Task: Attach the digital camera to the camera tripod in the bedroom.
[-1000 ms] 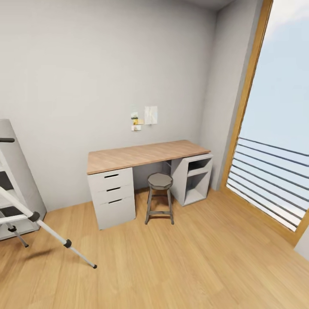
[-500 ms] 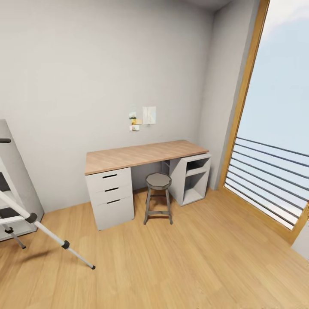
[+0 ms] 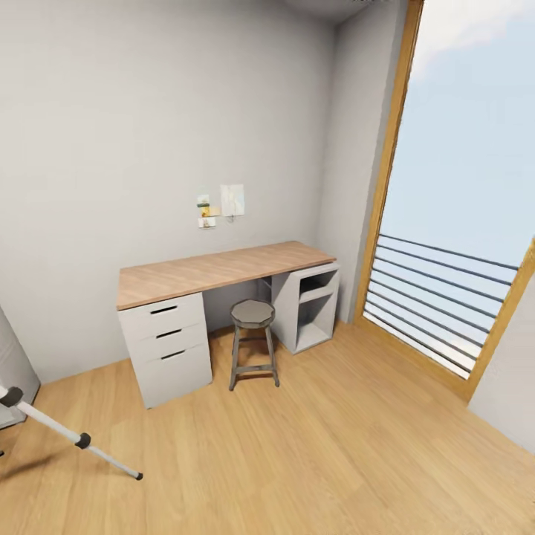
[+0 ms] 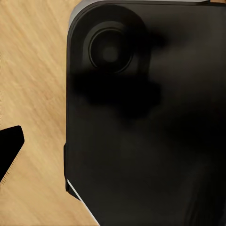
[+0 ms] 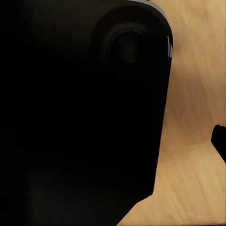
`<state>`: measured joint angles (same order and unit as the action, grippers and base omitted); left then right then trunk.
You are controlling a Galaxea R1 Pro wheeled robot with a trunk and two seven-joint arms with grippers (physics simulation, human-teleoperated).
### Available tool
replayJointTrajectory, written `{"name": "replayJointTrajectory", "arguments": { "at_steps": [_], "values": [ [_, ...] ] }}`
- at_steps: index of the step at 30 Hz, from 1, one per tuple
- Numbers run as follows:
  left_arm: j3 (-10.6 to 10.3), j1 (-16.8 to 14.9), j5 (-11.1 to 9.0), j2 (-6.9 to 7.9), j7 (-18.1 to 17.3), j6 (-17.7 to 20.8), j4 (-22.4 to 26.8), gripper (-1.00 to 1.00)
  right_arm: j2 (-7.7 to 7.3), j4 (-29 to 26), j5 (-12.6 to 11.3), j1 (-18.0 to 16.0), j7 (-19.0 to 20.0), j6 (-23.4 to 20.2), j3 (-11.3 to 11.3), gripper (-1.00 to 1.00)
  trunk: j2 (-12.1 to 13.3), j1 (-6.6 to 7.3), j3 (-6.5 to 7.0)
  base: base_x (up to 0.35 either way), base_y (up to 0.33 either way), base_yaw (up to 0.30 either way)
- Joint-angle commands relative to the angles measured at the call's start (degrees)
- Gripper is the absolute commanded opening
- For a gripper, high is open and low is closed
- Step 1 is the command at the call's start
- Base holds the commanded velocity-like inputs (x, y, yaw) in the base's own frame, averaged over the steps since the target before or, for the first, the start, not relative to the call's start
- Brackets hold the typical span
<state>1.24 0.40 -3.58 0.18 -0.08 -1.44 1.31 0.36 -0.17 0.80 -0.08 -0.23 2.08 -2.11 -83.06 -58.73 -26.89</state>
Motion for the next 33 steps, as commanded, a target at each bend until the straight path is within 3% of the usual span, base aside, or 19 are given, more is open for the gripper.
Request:
{"name": "replayJointTrajectory", "arguments": {
  "at_steps": [1, 10, 27, 33],
  "values": [
    [0.1, 0.0, -0.4, 0.00, 0.0, -0.1, 0.1, 1.00, 0.02, 0.0, 0.1, 0.0, 0.0, 0.1, -0.2, 1.00, 0.0, 0.00, -0.04, 0.000, 0.000, -0.237],
    [0.1, 0.0, -0.4, -0.03, 0.0, -0.1, 0.1, 1.00, -0.11, 0.0, 0.1, 0.0, 0.0, 0.1, -0.2, 1.00, 0.0, 0.00, -0.04, 0.000, 0.000, -0.113],
    [0.1, 0.0, -0.4, -0.01, 0.0, -0.1, 0.1, 1.00, -0.61, 0.0, 0.2, 0.0, 0.1, 0.1, -0.3, 1.00, 0.0, 0.00, -0.04, 0.000, 0.000, -0.009],
    [0.2, 0.0, -0.4, -0.07, 0.0, -0.1, 0.1, 1.00, -0.62, 0.0, 0.2, 0.0, 0.1, 0.1, -0.3, 1.00, 0.0, 0.00, -0.04, -0.043, 0.151, 0.000]
  ]
}}
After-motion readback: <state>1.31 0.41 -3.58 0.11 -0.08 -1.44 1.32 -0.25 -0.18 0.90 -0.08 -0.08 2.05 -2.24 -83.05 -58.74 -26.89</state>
